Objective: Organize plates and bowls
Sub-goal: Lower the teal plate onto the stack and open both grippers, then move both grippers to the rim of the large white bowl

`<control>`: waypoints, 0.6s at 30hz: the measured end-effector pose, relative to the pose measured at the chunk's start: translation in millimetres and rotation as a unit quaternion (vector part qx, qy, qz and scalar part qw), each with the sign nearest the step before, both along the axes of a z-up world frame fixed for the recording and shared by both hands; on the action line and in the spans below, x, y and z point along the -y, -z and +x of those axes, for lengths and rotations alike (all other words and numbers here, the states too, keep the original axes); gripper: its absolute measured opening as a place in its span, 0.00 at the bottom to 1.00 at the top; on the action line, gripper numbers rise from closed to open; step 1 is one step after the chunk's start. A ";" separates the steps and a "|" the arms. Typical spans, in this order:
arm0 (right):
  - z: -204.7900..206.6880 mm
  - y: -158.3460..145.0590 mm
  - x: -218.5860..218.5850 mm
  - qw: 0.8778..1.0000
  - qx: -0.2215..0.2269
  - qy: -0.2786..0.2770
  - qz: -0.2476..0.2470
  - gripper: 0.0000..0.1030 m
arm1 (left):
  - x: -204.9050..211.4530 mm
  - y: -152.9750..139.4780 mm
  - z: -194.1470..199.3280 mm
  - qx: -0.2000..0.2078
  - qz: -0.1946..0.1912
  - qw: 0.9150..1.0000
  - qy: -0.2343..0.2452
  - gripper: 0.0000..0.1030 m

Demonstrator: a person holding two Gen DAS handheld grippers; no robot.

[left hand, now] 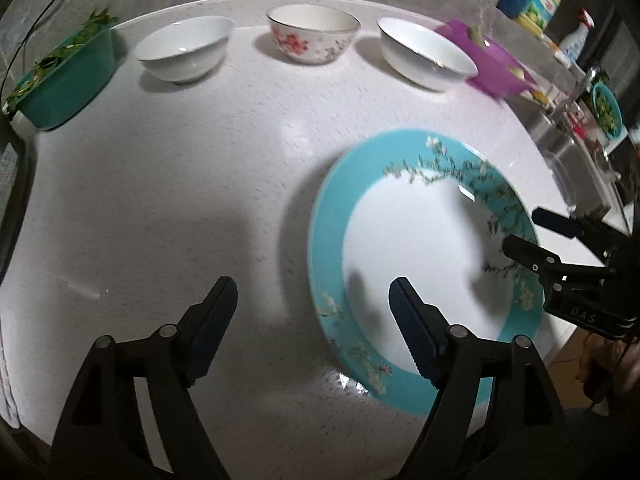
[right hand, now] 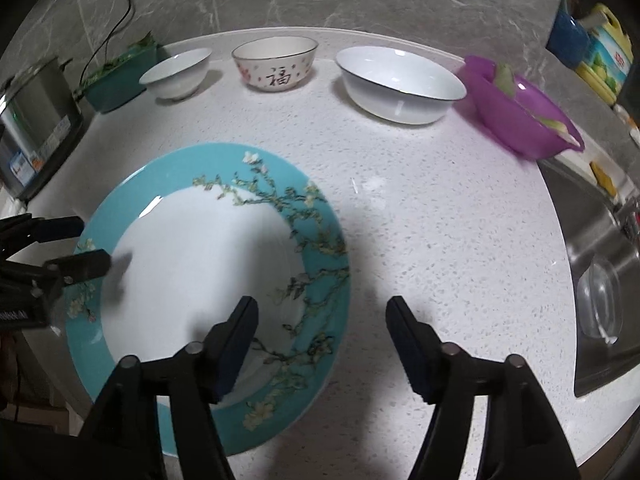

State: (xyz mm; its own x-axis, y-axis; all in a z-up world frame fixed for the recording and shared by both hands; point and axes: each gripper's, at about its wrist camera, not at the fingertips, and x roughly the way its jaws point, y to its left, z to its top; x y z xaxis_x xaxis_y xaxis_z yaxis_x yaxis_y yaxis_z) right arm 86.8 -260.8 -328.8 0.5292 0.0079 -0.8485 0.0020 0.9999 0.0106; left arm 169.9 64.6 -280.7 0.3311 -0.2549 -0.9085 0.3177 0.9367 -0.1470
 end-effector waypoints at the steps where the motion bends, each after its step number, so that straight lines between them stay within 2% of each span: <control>1: -1.2 -4.5 6.4 1.000 0.003 0.005 0.006 0.68 | -5.4 -8.3 5.4 -0.005 -0.005 1.000 -0.008 0.79; 5: 6.4 -33.1 54.3 0.996 0.026 0.043 0.069 0.69 | -7.2 -50.0 44.8 -0.002 -0.031 0.999 -0.017 0.83; 7: 21.3 -52.5 84.7 0.991 0.041 0.067 0.105 0.70 | 10.5 -72.5 71.4 0.018 -0.035 0.999 0.000 0.85; 9: 48.1 -71.9 115.7 0.985 0.052 0.085 0.141 0.75 | 36.7 -86.5 105.8 0.009 -0.062 0.998 0.010 0.85; 11: 71.7 -79.9 135.9 0.978 0.058 0.100 0.173 0.76 | 61.7 -89.5 134.7 -0.002 -0.076 0.997 0.013 0.85; 12: 86.0 -81.1 147.4 0.973 0.056 0.113 0.192 0.76 | 78.8 -88.0 150.7 -0.001 -0.068 0.998 0.015 0.85; 14: 118.6 -78.7 164.3 0.969 0.038 0.144 0.196 0.76 | 116.6 -79.4 182.2 0.000 -0.031 0.999 0.016 0.85; 18: 157.3 -65.6 174.9 0.968 0.021 0.150 0.199 0.76 | 161.0 -57.3 217.1 -0.025 -0.019 0.999 0.016 0.85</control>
